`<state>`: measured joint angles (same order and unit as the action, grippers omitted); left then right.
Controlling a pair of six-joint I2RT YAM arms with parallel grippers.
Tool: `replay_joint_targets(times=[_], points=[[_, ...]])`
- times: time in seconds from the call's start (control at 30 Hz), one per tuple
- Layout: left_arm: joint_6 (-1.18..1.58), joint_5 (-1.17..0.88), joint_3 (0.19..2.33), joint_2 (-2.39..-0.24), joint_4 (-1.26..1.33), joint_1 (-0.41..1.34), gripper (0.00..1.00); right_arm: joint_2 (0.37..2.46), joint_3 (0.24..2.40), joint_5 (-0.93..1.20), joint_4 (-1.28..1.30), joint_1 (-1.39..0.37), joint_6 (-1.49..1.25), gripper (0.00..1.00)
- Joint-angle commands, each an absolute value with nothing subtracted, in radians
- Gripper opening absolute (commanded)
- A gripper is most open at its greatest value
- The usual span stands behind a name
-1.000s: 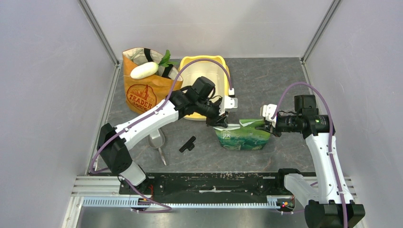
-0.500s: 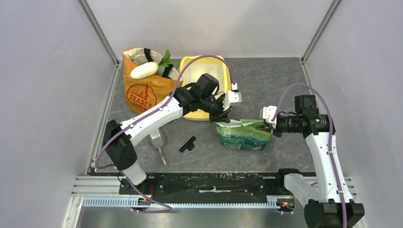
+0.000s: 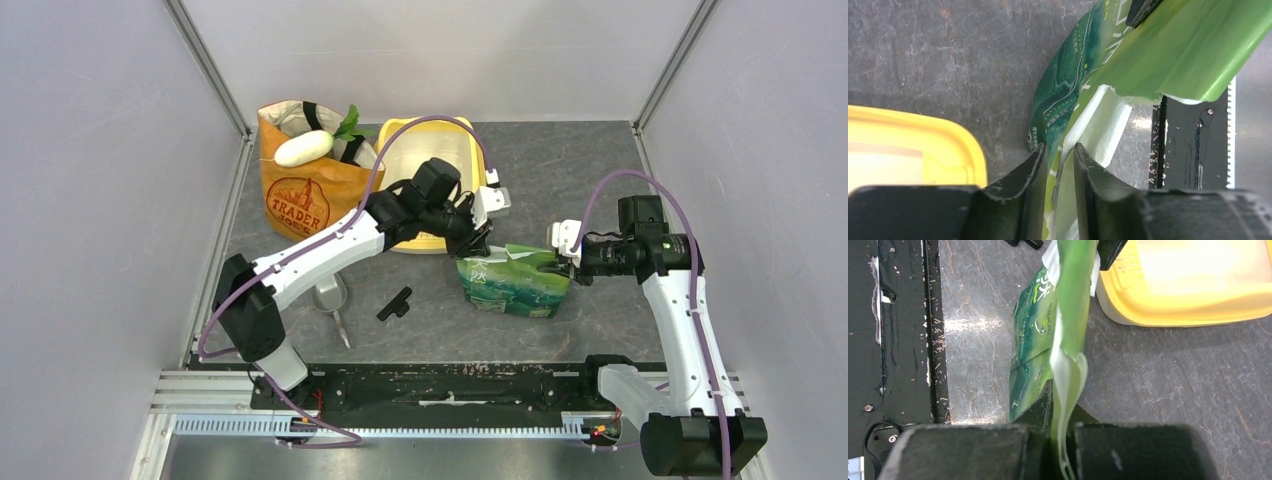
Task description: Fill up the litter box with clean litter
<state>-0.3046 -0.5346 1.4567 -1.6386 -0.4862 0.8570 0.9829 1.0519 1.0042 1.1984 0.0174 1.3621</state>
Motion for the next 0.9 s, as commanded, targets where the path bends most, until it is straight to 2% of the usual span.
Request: replay_joint_targets(times=[0.0, 0.1, 0.2, 0.37, 0.57, 0.87], points=[[-0.394, -0.551, 1.435, -1.607, -0.391, 0.875, 0.35, 0.98, 1.091, 1.068, 1.227, 0.015, 1.364, 0.0], [-0.438, -0.506, 1.416, -1.608, -0.36, 0.882, 0.41, 0.979, 1.089, 1.069, 1.23, 0.014, 1.365, 0.0], [-0.44, -0.463, 1.423, -1.614, -0.339, 0.882, 0.43, 0.983, 1.092, 1.066, 1.238, 0.014, 1.377, 0.0], [-0.396, -0.408, 1.498, -1.647, -0.449, 0.871, 0.38, 0.988, 1.103, 1.062, 1.242, 0.015, 1.383, 0.0], [-0.268, -0.413, 1.594, -1.692, -0.747, 0.87, 0.6, 0.983, 1.101, 1.061, 1.236, 0.014, 1.384, 0.0], [0.049, -0.174, 1.57, -1.669, -0.734, 0.87, 0.65, 0.985, 1.1, 1.067, 1.221, 0.014, 1.368, 0.0]])
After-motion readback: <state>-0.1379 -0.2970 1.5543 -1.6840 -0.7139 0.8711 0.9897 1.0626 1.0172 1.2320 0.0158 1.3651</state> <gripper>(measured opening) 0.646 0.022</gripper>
